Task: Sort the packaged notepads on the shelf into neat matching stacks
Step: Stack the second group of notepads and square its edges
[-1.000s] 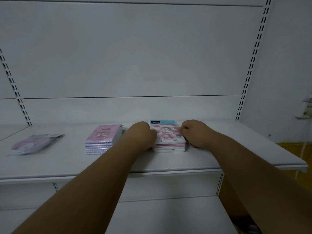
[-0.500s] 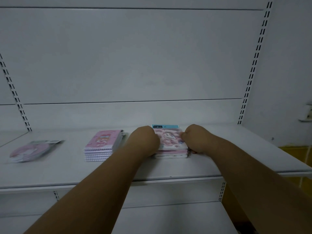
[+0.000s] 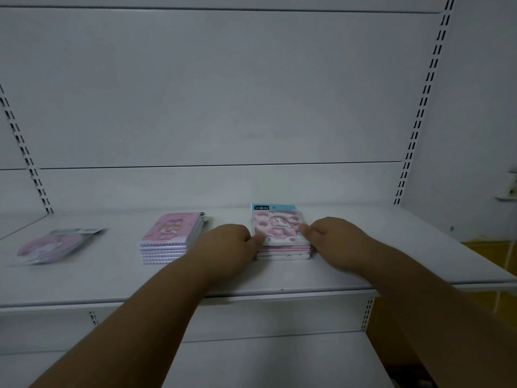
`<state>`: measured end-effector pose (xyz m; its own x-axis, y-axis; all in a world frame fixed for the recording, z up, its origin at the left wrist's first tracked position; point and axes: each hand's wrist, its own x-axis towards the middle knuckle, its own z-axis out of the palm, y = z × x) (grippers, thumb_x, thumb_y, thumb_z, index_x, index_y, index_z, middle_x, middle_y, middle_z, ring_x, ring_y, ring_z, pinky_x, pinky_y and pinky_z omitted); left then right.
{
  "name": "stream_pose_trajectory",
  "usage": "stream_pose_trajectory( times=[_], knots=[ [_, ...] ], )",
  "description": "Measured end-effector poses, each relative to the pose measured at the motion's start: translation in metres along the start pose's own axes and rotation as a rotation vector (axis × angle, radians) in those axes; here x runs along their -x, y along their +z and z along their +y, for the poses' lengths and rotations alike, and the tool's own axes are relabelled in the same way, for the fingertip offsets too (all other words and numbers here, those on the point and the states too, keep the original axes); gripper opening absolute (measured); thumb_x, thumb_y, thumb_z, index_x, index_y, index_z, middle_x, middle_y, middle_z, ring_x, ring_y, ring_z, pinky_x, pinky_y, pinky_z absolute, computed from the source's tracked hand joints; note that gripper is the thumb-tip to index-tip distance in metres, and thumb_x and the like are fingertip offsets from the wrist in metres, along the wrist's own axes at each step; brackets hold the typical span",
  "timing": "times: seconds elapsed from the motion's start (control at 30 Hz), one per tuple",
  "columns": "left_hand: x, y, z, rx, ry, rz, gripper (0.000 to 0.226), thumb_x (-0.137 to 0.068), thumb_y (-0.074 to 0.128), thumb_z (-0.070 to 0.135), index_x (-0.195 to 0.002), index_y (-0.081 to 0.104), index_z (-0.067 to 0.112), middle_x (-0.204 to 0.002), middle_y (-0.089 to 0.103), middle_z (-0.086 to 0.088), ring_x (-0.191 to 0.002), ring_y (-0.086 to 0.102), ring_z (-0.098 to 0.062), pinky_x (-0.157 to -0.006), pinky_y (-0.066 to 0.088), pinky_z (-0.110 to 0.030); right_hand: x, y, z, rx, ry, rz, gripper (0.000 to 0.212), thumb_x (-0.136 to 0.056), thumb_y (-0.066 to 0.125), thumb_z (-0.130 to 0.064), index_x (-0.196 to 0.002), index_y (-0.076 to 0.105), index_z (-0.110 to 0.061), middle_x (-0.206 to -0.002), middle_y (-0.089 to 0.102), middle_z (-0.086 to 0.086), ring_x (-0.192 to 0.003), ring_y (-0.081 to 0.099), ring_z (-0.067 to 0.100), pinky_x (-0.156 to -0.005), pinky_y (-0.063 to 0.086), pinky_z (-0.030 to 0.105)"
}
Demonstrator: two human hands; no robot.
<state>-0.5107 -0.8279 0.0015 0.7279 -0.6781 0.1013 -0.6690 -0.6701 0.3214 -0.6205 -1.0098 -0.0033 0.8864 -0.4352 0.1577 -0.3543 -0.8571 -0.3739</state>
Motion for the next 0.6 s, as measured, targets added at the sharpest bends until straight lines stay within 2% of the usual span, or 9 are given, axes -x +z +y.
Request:
stream_pose_trajectory(
  times=[0.13,0.23,0.33,0.4,0.47,0.53,0.6],
  knots=[
    [0.012,0.002,-0.001,-0.141,0.061,0.034,0.043,-0.093,0.048,0.056,-0.097,0.067,0.017,-0.094,0.068,-0.002,-0.086,0.062,-0.016,-0.073,0.050,-0.030,0.014,-0.002,0.006,0.000,-0.068,0.006,0.049,-0.094,0.038,-0.060,-0.070,0.057,-0.021,-0.072,0.057,-0.001,-0.067,0.053,0.011,-0.058,0.040,0.026],
    [0.014,0.006,-0.004,-0.145,0.071,0.088,0.027,-0.095,0.052,0.044,-0.097,0.064,0.020,-0.090,0.064,0.003,-0.084,0.060,-0.015,-0.075,0.051,-0.029,0.020,-0.003,0.007,0.117,-0.143,-0.007,0.034,-0.092,0.053,-0.051,-0.066,0.046,-0.030,-0.069,0.050,-0.009,-0.064,0.045,0.003,-0.054,0.031,0.022],
    [0.014,0.010,-0.005,-0.122,0.089,0.136,0.022,-0.095,0.053,0.040,-0.095,0.063,0.021,-0.087,0.062,0.004,-0.082,0.058,-0.014,-0.074,0.050,-0.029,0.019,-0.001,0.008,0.141,-0.186,0.000,0.033,-0.094,0.055,-0.044,-0.066,0.041,-0.032,-0.069,0.047,-0.012,-0.063,0.043,0.003,-0.055,0.030,0.020],
    [0.014,0.012,-0.006,-0.115,0.096,0.156,0.021,-0.095,0.053,0.039,-0.094,0.064,0.021,-0.090,0.065,0.003,-0.082,0.058,-0.015,-0.075,0.051,-0.030,0.019,0.001,0.010,0.137,-0.200,0.009,0.029,-0.094,0.055,-0.043,-0.069,0.044,-0.032,-0.071,0.047,-0.014,-0.064,0.043,0.001,-0.055,0.029,0.018],
    [0.015,0.013,-0.006,-0.109,0.098,0.166,0.021,-0.095,0.052,0.039,-0.094,0.064,0.021,-0.091,0.066,0.003,-0.083,0.060,-0.015,-0.076,0.052,-0.030,0.020,0.001,0.014,0.117,-0.205,0.036,0.021,-0.093,0.056,-0.041,-0.078,0.055,-0.027,-0.071,0.048,-0.014,-0.065,0.044,0.001,-0.055,0.029,0.017],
    [0.016,0.013,-0.007,-0.098,0.101,0.172,0.022,-0.095,0.052,0.039,-0.094,0.065,0.021,-0.091,0.067,0.003,-0.083,0.060,-0.015,-0.075,0.051,-0.029,0.021,0.002,0.017,0.081,-0.201,0.087,0.023,-0.092,0.059,-0.040,-0.085,0.063,-0.019,-0.070,0.051,-0.012,-0.065,0.045,0.001,-0.055,0.029,0.017],
    [0.016,0.014,-0.007,-0.095,0.099,0.175,0.022,-0.095,0.052,0.039,-0.094,0.065,0.021,-0.091,0.067,0.003,-0.082,0.060,-0.014,-0.073,0.050,-0.028,0.022,0.003,0.018,0.067,-0.199,0.101,0.024,-0.093,0.058,-0.039,-0.086,0.065,-0.017,-0.069,0.051,-0.012,-0.065,0.046,0.001,-0.055,0.029,0.017]
  ],
)
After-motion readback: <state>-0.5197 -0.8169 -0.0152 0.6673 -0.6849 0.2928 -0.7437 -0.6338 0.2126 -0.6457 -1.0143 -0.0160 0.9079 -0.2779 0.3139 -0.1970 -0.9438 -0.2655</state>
